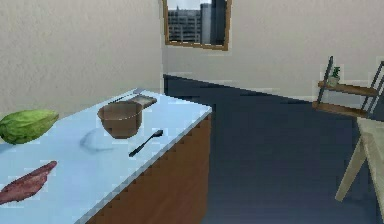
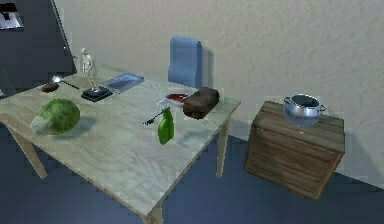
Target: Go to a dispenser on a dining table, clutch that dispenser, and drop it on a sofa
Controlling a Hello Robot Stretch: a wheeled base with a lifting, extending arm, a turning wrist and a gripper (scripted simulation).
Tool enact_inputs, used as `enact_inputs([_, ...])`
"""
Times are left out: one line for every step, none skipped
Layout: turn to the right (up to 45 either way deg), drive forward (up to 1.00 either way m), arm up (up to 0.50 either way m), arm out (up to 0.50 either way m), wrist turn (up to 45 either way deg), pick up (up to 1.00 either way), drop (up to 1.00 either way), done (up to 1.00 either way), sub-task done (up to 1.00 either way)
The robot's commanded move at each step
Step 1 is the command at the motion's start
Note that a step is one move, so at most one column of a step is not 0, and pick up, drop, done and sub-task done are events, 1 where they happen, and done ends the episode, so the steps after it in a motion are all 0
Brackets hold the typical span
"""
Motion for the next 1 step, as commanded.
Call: enact_inputs([0.0, 0.00, 0.34, 0.00, 0.0, 0.00, 0.00, 0.00, 0.00])
